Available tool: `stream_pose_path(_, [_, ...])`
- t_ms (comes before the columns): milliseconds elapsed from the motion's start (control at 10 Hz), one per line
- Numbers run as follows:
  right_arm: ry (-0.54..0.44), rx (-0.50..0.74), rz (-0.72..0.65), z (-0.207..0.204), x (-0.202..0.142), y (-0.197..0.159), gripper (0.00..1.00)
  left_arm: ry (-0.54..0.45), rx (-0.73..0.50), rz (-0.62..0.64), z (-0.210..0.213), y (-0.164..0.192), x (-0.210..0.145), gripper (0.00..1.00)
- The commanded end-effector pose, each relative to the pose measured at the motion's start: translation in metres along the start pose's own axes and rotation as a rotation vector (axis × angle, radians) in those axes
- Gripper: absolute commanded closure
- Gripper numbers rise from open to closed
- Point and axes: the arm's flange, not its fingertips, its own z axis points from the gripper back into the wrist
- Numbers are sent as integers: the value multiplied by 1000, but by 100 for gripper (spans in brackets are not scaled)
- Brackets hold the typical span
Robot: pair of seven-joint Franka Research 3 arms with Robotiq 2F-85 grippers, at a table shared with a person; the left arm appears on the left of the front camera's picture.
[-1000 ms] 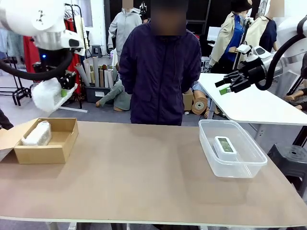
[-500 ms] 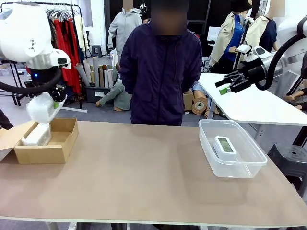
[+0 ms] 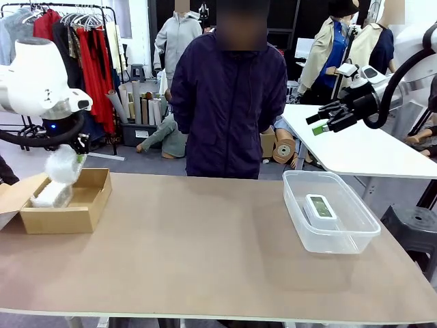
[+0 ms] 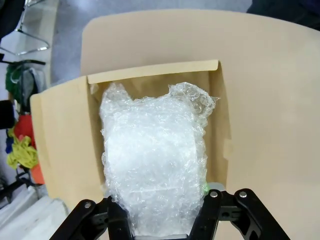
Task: Separate and place wrapped and unwrapped clocks.
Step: If the picked Digital clock is wrapped, place it in the Package Box ; if not, place it in the Organizing box.
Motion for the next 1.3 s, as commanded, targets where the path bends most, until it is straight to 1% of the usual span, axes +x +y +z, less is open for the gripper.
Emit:
stream_pose_path(0, [-3,3,4,0,2,1,0,48,-53,16,1,-10,16,100])
stream_pose_path(100, [-3,3,4,0,2,1,0,69,-36,2,13,-18,16,100])
stream_pose_path(200, [-3,3,4,0,2,1,0,24,-17,10,-8,-4,5,100])
stream_pose_path(300, [-3,3,4,0,2,1,0,24,-17,10,-8,-4,5,100])
stream_pose_path(400, [-3,3,4,0,2,1,0,51,-27,2,-6,-14,9,100])
stream_pose_path(500, [-3,3,4,0,2,1,0,79,-30,-28,-7,-10,7,100])
stream_pose_path(600, [-3,3,4,0,2,1,0,109,-43,2,-22,-7,6,100])
stream_pose_path(700, [-3,3,4,0,2,1,0,127,-49,2,-31,-5,5,100])
stream_pose_path(900, [-3,3,4,0,2,1,0,126,-30,18,-45,-2,-3,100])
stream_pose_path(1200, [-3,3,4,0,2,1,0,150,-46,-13,-76,-3,-6,100])
